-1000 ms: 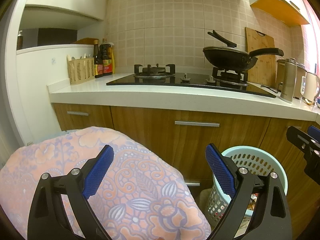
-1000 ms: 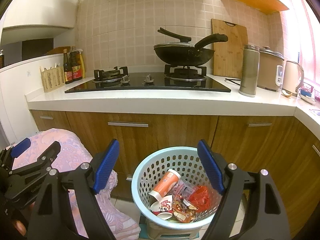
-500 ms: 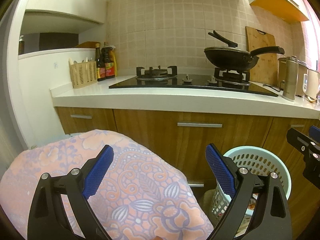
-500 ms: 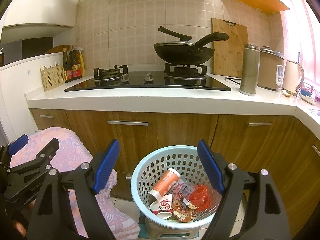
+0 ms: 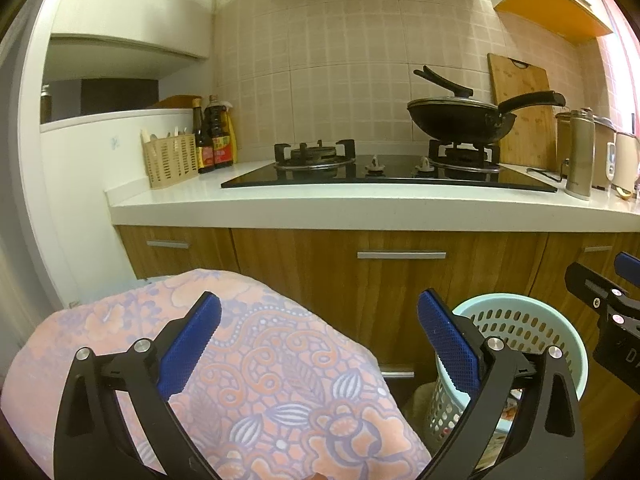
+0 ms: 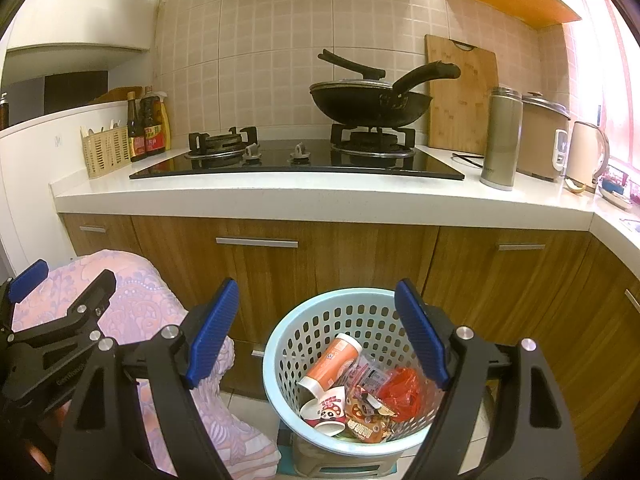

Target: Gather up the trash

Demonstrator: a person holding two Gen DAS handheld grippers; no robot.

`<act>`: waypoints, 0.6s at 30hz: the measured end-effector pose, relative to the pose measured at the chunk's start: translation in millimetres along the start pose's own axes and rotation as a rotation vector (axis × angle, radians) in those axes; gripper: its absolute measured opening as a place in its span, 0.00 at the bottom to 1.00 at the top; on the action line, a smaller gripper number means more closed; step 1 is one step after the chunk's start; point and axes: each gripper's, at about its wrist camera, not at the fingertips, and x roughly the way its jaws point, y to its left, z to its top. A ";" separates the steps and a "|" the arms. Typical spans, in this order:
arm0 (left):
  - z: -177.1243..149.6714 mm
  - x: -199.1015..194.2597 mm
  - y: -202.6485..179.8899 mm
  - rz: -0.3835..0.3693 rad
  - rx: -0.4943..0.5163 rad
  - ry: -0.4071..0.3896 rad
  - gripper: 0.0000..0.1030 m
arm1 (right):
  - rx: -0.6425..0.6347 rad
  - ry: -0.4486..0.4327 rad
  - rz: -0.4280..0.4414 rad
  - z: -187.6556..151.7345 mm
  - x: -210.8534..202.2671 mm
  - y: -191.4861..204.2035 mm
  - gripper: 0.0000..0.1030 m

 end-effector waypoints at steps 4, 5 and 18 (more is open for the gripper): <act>1.1 -2.5 0.6 0.022 0.011 -0.018 0.93 | 0.000 0.000 0.001 0.2 0.0 0.2 0.74; 1.2 -2.5 0.7 0.017 0.009 -0.017 0.93 | 0.000 0.001 0.001 0.0 0.0 0.3 0.74; 0.4 -0.8 5.6 0.022 -0.011 -0.005 0.93 | -0.001 0.004 0.002 -0.4 1.3 -1.4 0.74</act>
